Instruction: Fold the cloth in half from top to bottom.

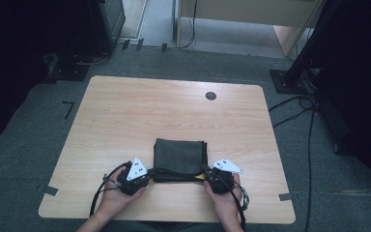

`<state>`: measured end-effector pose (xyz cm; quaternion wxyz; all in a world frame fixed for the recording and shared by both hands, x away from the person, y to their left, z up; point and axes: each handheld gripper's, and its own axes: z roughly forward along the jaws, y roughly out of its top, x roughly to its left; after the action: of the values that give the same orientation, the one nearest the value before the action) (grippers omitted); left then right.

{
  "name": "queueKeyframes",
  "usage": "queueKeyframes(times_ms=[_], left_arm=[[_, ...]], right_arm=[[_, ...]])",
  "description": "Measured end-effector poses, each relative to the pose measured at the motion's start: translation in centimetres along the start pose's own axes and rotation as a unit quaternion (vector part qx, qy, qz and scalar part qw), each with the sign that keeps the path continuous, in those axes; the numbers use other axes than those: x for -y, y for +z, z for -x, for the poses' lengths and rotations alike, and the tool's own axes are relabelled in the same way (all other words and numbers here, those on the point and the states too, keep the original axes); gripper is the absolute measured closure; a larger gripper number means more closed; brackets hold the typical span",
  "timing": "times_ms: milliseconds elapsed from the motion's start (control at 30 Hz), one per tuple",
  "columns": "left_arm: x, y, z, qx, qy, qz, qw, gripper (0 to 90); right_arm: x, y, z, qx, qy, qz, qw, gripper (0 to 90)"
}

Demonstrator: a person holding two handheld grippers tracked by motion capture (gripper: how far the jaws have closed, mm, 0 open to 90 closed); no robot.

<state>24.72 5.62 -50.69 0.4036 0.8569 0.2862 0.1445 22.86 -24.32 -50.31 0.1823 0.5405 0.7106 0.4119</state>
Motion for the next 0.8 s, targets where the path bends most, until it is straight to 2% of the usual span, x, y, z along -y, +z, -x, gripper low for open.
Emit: queueKeyframes(times_ms=[133, 233, 400, 500, 567, 633, 733, 800], left_arm=[[-0.1, 0.0, 0.0, 0.002, 0.001, 0.001, 1.0000, 88.1], [-0.1, -0.1, -0.1, 0.006, -0.006, 0.006, 0.9999, 88.0], [-0.2, -0.2, -0.1, 0.011, -0.012, 0.013, 0.9998, 88.1], [-0.9, -0.2, -0.6, 0.009, -0.018, 0.017, 0.9996, 88.6], [-1.9, -0.2, -1.3, 0.008, -0.028, 0.024, 0.9993, 89.1], [-3.3, -0.1, -2.3, -0.001, -0.037, 0.031, 0.9988, 89.4], [-6.7, 0.0, -4.7, -0.018, -0.060, 0.039, 0.9973, 89.6], [-9.4, 0.2, -6.3, -0.032, -0.071, 0.045, 0.9960, 89.7]], right_arm=[[-0.5, -0.3, 0.0, -0.002, -0.010, 0.011, 0.9999, 88.6], [-0.7, -0.5, -0.1, -0.003, -0.017, 0.015, 0.9997, 88.7], [-0.8, -0.6, 0.0, -0.007, -0.018, 0.020, 0.9996, 88.8], [-1.2, -0.6, 0.1, -0.010, -0.025, 0.023, 0.9994, 88.8], [-2.1, -0.4, 0.3, -0.010, -0.026, 0.025, 0.9993, 88.8], [-3.6, 0.1, 0.6, -0.013, -0.026, 0.022, 0.9993, 88.9], [-7.1, 1.4, 1.2, -0.014, -0.012, 0.026, 0.9995, 89.0], [-10.2, 2.4, 1.3, 0.003, -0.015, 0.036, 0.9992, 89.0]])
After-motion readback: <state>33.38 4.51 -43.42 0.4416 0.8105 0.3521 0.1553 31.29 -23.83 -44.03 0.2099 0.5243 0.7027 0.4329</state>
